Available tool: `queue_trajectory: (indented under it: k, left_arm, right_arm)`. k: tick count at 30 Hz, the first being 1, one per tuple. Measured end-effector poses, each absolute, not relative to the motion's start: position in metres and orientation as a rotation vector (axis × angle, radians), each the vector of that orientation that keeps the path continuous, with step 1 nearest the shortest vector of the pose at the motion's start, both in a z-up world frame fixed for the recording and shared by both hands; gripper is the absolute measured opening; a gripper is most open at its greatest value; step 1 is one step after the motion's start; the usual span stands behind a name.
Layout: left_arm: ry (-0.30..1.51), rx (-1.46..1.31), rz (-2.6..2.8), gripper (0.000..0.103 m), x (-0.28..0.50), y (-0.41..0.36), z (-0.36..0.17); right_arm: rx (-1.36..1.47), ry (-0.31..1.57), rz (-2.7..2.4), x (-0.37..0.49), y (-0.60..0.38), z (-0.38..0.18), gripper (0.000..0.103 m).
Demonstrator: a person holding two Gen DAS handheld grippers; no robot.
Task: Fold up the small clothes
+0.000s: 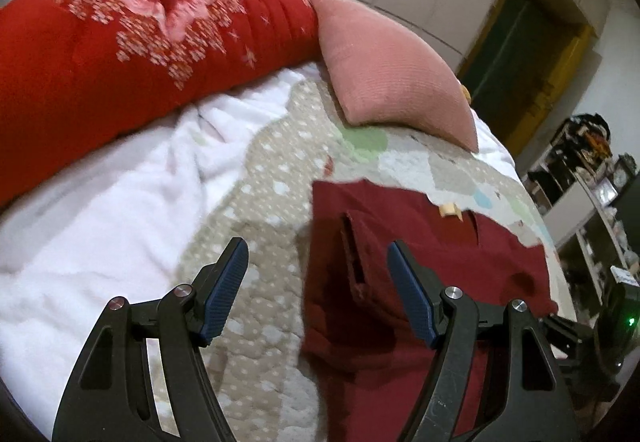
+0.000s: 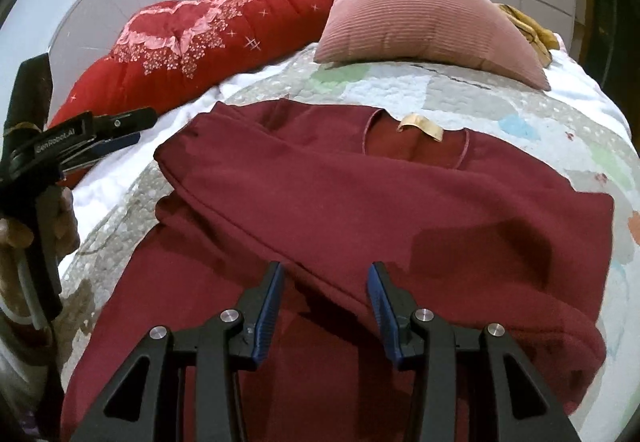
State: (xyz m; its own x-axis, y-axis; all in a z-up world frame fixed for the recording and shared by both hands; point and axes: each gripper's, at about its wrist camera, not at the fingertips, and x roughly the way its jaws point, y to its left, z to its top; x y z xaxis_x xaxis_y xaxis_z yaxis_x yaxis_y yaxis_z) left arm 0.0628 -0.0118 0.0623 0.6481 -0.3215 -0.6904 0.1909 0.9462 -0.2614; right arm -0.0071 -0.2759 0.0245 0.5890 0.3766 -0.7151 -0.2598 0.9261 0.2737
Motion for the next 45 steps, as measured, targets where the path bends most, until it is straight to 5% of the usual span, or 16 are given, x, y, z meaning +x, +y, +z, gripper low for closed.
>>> queue_trajectory:
  k: [29,31,33,40,43,45]
  left_arm:
    - [0.886,-0.069,-0.347,0.072,0.064,-0.051,0.032]
    - [0.886,-0.060,-0.346,0.072,0.064,-0.053,0.031]
    - [0.887,-0.055,-0.348,0.072,0.064,-0.054,0.030]
    - [0.917,-0.024,-0.342,0.072,0.066,-0.059,0.019]
    - [0.928,-0.017,-0.338,0.072,0.066,-0.060,0.016]
    - [0.929,-0.017,-0.338,0.072,0.066,-0.060,0.017]
  right_arm:
    - [0.068,0.899,-0.020,-0.049,-0.402,0.003,0.047]
    - [0.039,0.895,-0.046,-0.037,-0.397,-0.002,0.042]
    - [0.071,0.850,-0.119,-0.032,-0.402,0.002,0.019]
    - [0.127,0.765,-0.259,-0.051,-0.423,0.008,0.012]
    - [0.196,0.873,-0.239,-0.050,-0.436,-0.019,0.024]
    - [0.302,0.854,-0.235,-0.064,-0.451,-0.014,0.042]
